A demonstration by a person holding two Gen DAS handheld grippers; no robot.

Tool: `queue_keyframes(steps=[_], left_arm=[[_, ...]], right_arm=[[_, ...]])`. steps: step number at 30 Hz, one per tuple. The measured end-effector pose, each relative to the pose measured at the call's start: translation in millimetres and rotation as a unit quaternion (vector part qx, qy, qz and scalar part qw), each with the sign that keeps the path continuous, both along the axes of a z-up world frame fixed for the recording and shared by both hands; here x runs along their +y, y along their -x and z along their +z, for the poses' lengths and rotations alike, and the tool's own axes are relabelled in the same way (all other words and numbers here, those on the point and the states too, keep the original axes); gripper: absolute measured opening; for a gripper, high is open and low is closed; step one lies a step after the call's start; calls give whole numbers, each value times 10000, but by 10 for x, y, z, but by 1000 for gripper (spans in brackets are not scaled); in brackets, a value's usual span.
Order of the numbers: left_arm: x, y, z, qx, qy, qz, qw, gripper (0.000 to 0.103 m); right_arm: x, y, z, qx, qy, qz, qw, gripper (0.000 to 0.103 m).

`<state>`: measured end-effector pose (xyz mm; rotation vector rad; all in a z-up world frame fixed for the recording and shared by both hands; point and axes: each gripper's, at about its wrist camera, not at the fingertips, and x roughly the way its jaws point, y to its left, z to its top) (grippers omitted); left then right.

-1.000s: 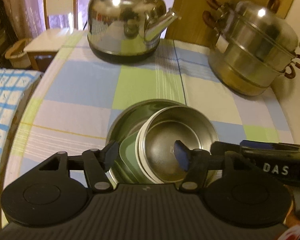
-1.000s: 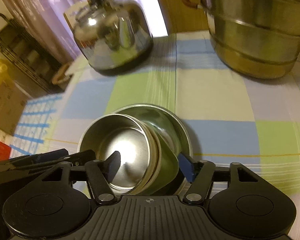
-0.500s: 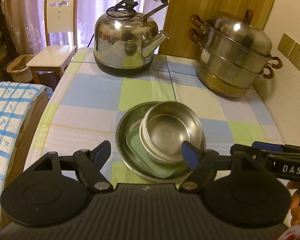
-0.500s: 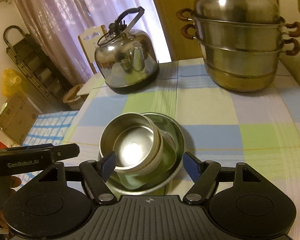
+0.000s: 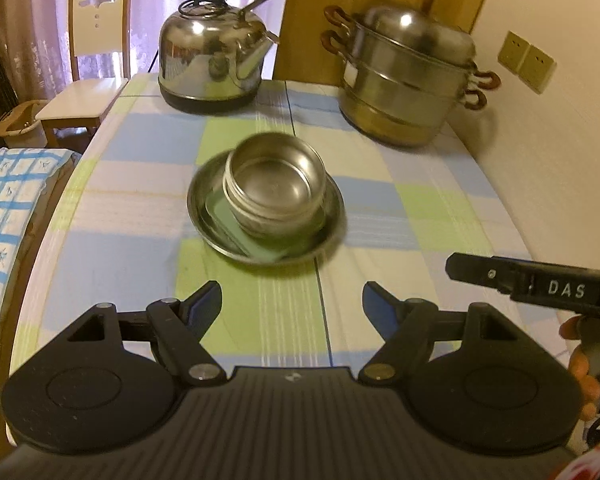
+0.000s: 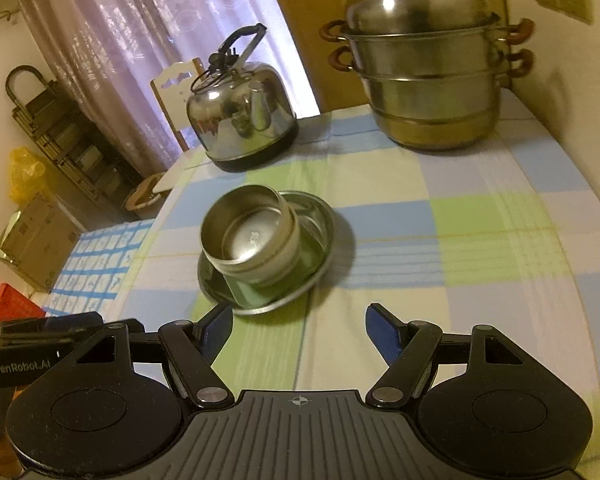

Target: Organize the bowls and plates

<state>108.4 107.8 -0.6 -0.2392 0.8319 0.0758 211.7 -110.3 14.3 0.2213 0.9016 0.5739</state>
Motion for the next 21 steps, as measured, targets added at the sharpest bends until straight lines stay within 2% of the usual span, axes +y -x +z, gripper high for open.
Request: queue_keyframes(steps=[21], left_arm=[[-859, 790, -128, 233, -40, -11, 9997, 76]], right_arm=[[-794, 960, -104, 102, 270, 70, 9996, 74]])
